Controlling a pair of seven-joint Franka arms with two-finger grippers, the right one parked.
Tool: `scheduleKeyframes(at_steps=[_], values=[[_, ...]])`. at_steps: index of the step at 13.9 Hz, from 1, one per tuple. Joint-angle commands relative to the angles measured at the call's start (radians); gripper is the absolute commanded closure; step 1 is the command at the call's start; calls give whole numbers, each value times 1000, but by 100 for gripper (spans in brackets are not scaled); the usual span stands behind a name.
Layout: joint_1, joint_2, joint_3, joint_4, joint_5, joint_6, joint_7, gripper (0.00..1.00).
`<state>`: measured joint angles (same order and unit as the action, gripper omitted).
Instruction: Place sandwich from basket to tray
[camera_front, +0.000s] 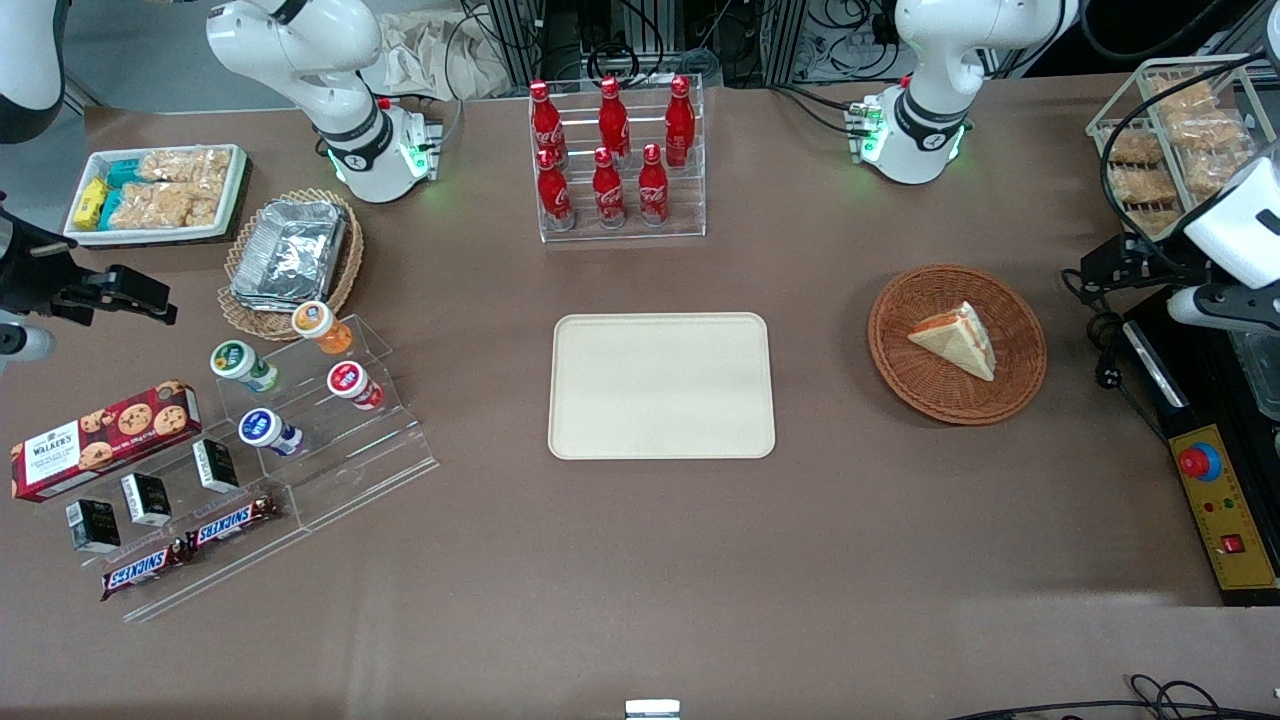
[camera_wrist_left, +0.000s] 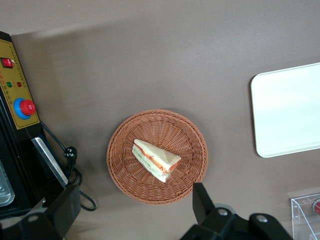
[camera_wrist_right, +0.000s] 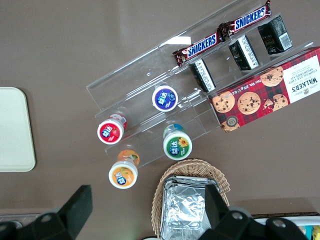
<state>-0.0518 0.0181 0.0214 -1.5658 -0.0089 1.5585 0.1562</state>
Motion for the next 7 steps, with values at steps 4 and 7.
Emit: scheduleKeyframes(at_steps=[4,7], values=[[-5,-6,-1,-2,14,-14,3,0],[-5,-6,-3,0,14,-14,6,0]])
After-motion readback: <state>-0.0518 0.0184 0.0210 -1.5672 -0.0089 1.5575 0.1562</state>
